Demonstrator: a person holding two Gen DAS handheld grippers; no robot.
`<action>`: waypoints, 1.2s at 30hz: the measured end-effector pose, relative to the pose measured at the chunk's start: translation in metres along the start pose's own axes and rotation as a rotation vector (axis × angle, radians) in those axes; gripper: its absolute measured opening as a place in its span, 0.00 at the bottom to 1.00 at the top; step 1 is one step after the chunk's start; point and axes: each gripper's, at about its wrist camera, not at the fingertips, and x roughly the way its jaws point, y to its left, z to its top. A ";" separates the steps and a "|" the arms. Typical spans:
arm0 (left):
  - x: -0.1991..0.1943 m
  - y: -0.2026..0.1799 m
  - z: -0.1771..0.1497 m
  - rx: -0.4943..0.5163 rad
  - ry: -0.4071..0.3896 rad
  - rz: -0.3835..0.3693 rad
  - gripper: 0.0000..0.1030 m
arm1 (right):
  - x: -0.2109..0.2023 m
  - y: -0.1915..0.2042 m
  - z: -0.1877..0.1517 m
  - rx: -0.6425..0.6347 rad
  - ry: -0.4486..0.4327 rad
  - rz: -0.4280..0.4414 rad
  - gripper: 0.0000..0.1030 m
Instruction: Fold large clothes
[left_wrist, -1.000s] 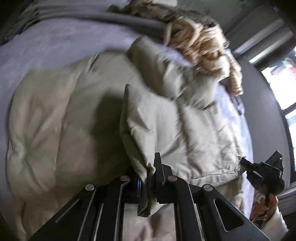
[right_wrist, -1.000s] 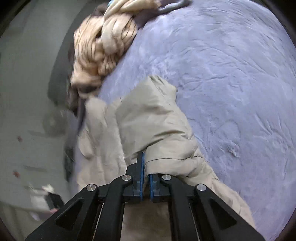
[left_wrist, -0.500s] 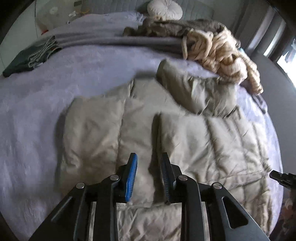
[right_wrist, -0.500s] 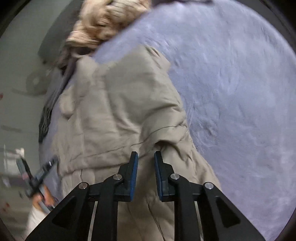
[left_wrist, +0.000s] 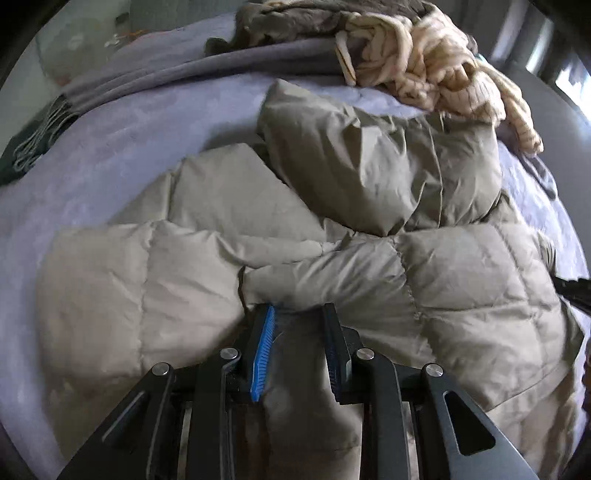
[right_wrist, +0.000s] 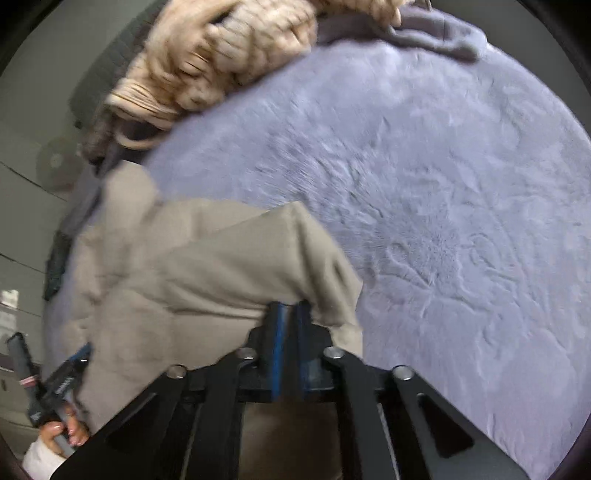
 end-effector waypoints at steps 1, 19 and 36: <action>0.002 -0.003 0.001 0.022 -0.006 0.010 0.27 | 0.006 -0.005 0.000 0.008 0.000 0.001 0.00; -0.048 0.016 -0.060 -0.016 -0.001 -0.012 0.28 | -0.057 0.013 -0.077 -0.167 -0.053 -0.142 0.00; -0.086 0.018 -0.087 -0.059 0.059 0.025 0.28 | -0.083 -0.006 -0.109 -0.057 0.030 -0.098 0.04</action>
